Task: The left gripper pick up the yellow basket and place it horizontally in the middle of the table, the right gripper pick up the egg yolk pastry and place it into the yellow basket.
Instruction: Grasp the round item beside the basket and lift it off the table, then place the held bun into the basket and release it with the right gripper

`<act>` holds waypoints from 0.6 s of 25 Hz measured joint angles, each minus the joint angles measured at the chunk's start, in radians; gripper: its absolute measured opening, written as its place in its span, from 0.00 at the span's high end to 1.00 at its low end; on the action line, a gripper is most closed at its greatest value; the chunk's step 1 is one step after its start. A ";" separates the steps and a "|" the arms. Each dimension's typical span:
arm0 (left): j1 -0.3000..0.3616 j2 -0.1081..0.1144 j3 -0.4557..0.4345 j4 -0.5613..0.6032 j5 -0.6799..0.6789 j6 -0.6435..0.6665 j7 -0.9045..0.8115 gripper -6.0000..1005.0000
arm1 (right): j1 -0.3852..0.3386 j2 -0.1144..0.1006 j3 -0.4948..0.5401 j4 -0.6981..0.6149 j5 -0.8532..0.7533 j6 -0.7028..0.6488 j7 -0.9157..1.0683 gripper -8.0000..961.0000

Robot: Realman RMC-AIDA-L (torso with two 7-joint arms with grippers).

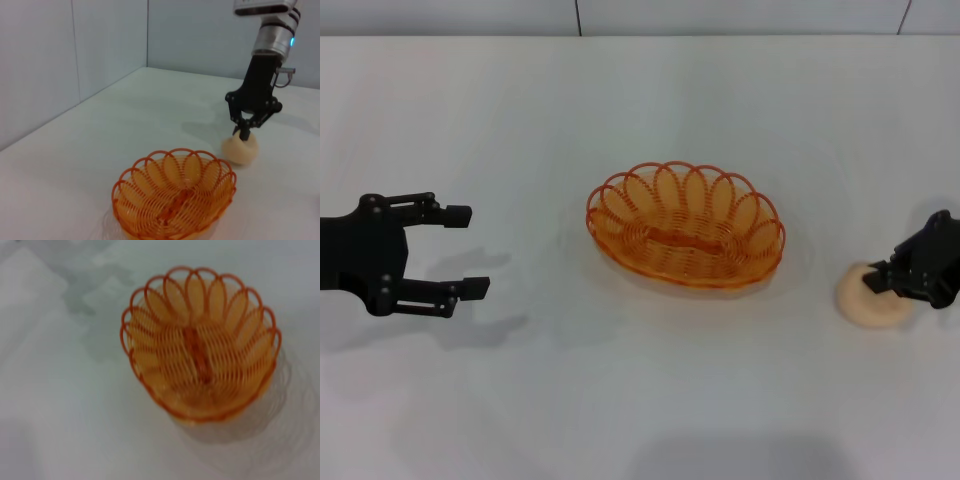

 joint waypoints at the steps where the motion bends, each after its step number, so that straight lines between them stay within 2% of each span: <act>1: 0.002 0.000 0.000 0.000 0.001 0.000 0.000 0.14 | -0.001 0.000 0.003 -0.009 0.013 -0.002 -0.001 0.95; 10: -0.001 -0.009 -0.003 0.000 0.037 0.001 -0.008 0.14 | 0.016 -0.001 0.000 -0.053 0.169 -0.003 -0.029 0.96; 15: -0.008 -0.011 0.000 0.000 0.038 0.003 -0.011 0.14 | 0.031 0.004 -0.073 -0.042 0.269 0.069 -0.059 0.96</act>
